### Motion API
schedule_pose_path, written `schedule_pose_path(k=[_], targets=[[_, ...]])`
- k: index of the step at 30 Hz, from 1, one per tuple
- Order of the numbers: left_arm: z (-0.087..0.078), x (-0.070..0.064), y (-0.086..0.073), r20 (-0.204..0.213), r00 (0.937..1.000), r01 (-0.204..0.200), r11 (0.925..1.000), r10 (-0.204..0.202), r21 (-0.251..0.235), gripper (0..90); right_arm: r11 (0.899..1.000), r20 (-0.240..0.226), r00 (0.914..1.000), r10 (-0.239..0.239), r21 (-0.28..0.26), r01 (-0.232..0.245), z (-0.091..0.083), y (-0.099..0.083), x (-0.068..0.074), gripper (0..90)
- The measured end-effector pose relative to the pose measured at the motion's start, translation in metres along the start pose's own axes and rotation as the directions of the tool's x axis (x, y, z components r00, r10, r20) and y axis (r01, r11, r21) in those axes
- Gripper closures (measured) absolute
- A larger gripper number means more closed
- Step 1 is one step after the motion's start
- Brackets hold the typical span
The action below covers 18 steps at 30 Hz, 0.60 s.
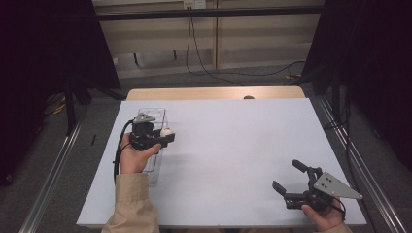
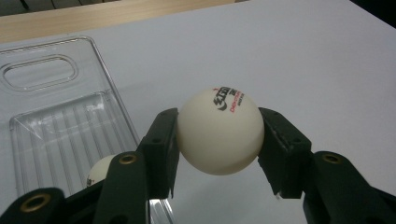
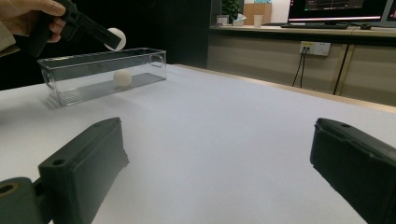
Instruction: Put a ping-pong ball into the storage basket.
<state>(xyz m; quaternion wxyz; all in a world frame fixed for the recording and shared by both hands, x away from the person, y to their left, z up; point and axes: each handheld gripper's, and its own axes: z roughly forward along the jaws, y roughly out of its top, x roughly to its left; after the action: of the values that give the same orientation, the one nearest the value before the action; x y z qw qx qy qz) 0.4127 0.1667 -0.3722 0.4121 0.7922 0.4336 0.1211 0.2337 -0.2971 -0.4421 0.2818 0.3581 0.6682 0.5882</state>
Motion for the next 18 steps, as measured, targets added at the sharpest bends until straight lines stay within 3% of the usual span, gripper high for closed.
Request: schedule_pose_path(k=[18], targets=[[-0.012, 0.014, -0.005, -0.062, 0.9977, 0.028, 0.9995, -0.029, -0.015, 50.9, 1.000, 0.000, 1.0000, -0.001, -0.002, 0.001, 0.000, 0.000, 0.000, 2.6]])
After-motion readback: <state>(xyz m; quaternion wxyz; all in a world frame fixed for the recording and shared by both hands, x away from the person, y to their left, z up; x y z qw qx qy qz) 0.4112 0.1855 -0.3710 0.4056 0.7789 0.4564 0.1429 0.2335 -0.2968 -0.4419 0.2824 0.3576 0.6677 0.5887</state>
